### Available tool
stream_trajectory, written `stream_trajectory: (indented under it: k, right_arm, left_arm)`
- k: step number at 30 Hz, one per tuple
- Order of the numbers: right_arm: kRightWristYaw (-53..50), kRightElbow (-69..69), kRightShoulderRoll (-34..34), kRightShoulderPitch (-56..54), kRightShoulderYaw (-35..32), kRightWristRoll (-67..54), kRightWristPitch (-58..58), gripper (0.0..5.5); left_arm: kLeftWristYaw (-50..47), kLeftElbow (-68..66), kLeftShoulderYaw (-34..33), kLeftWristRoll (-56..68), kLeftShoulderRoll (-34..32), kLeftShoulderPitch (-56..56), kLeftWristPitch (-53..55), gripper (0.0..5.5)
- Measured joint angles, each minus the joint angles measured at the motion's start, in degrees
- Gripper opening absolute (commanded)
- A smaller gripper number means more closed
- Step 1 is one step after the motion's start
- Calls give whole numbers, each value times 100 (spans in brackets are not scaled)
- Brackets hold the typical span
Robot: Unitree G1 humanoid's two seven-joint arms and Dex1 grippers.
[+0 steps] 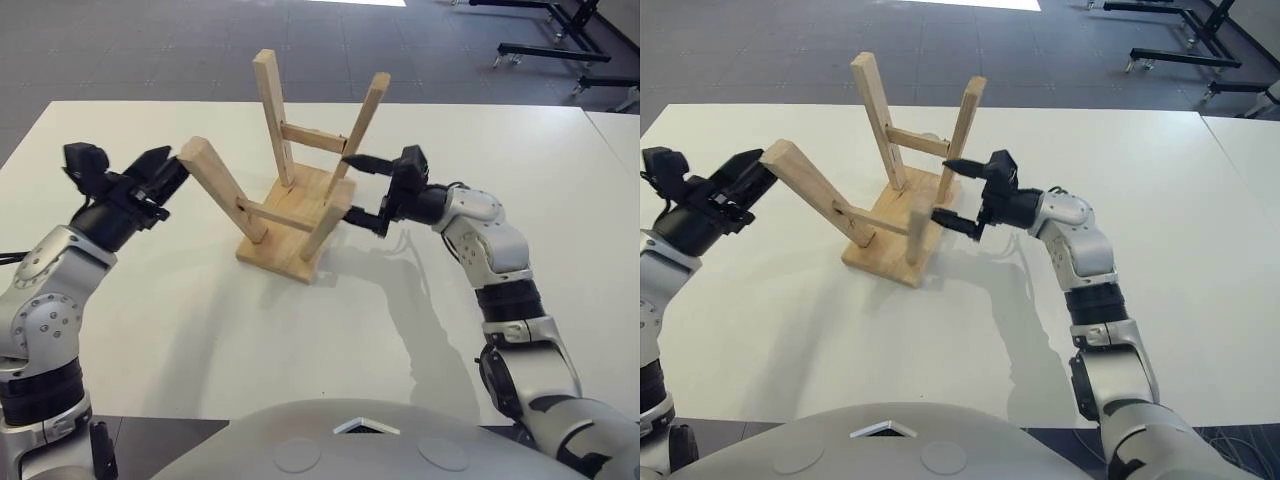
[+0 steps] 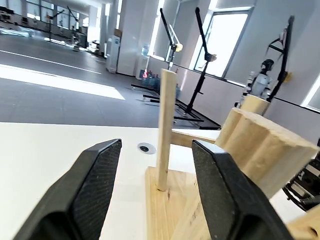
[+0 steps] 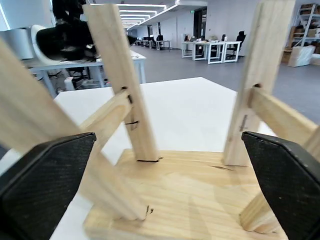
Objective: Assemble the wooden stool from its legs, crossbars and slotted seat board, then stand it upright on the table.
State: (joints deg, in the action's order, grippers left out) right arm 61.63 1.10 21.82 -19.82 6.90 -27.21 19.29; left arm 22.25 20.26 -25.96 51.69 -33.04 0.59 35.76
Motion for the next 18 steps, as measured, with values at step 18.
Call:
stream_trajectory:
  k: [18]
  right_arm:
    - [261,2750,486,-1464,-1059,-194,-447,537]
  left_arm:
    - [663,-280,-162,65,263,-97,-69,257]
